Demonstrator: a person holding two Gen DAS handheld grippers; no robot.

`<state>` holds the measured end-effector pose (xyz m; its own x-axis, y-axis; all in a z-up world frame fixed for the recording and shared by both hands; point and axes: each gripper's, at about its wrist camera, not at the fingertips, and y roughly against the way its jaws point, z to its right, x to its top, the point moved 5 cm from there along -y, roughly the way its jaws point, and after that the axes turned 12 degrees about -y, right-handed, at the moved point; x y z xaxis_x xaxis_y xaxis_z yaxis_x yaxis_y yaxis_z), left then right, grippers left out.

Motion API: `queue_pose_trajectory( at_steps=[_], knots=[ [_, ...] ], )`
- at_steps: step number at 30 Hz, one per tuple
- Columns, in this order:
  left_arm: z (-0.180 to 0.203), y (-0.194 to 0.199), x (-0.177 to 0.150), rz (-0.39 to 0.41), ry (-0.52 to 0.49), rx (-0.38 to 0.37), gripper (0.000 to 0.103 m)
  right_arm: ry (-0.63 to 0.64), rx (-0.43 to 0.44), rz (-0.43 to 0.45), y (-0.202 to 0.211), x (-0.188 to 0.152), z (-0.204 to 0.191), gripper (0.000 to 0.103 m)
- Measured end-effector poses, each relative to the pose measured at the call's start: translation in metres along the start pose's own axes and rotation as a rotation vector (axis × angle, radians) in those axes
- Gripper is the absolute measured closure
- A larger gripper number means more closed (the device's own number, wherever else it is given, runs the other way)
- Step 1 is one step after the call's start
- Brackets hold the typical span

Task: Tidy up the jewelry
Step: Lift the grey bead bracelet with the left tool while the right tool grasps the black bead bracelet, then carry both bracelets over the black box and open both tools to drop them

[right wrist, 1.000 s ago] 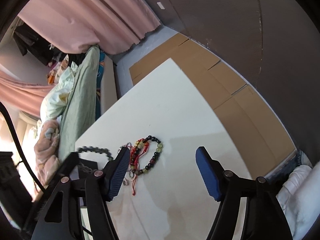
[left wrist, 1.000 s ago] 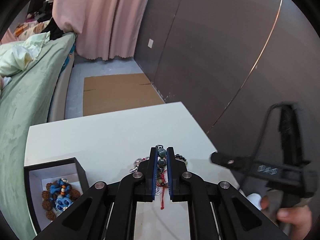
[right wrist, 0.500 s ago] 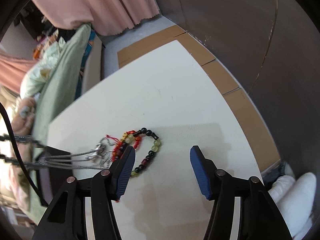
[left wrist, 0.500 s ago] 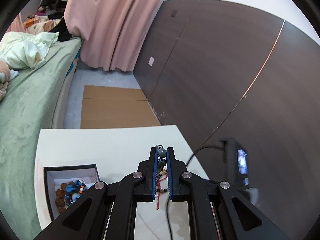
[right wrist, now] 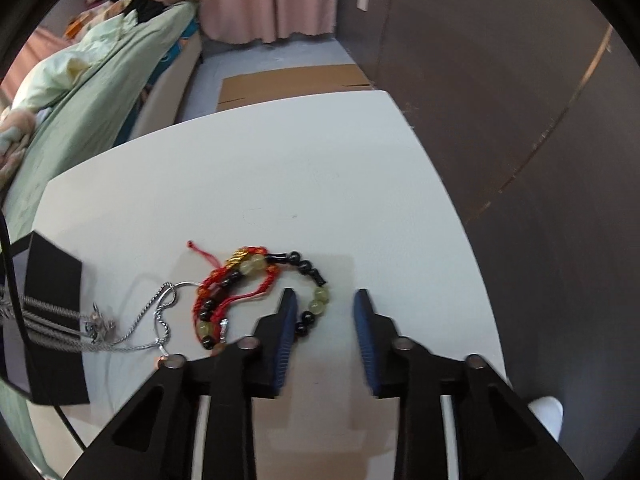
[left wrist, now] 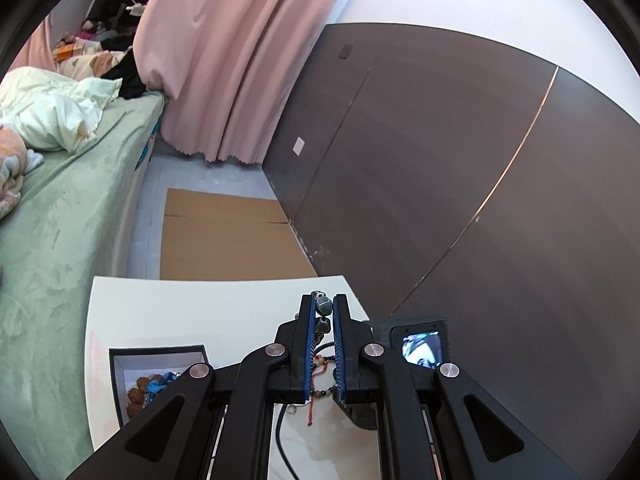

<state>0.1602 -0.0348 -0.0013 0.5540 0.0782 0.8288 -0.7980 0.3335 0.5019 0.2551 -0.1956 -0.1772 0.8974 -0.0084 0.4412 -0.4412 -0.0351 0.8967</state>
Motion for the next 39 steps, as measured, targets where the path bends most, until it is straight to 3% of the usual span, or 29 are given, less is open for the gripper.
queue_pose_trajectory(
  at_steps=[1,4,17,27,39],
  knots=[
    [0.002,0.001,0.001,0.002,-0.005,0.0,0.094,0.01,0.006,-0.005,0.0,0.0,-0.001,0.094],
    [0.005,0.005,0.003,0.007,-0.02,0.005,0.094,0.009,0.037,-0.018,0.002,0.0,0.0,0.094],
    [0.022,0.027,0.032,0.049,-0.074,0.06,0.094,-0.18,0.391,0.047,0.052,0.015,0.024,0.094],
    [0.042,0.047,0.053,0.08,-0.125,0.108,0.094,-0.239,0.644,0.103,0.09,0.022,0.017,0.094],
    [0.051,0.068,0.07,0.118,-0.159,0.143,0.094,-0.271,0.857,0.18,0.129,0.027,0.004,0.094]
  ],
)
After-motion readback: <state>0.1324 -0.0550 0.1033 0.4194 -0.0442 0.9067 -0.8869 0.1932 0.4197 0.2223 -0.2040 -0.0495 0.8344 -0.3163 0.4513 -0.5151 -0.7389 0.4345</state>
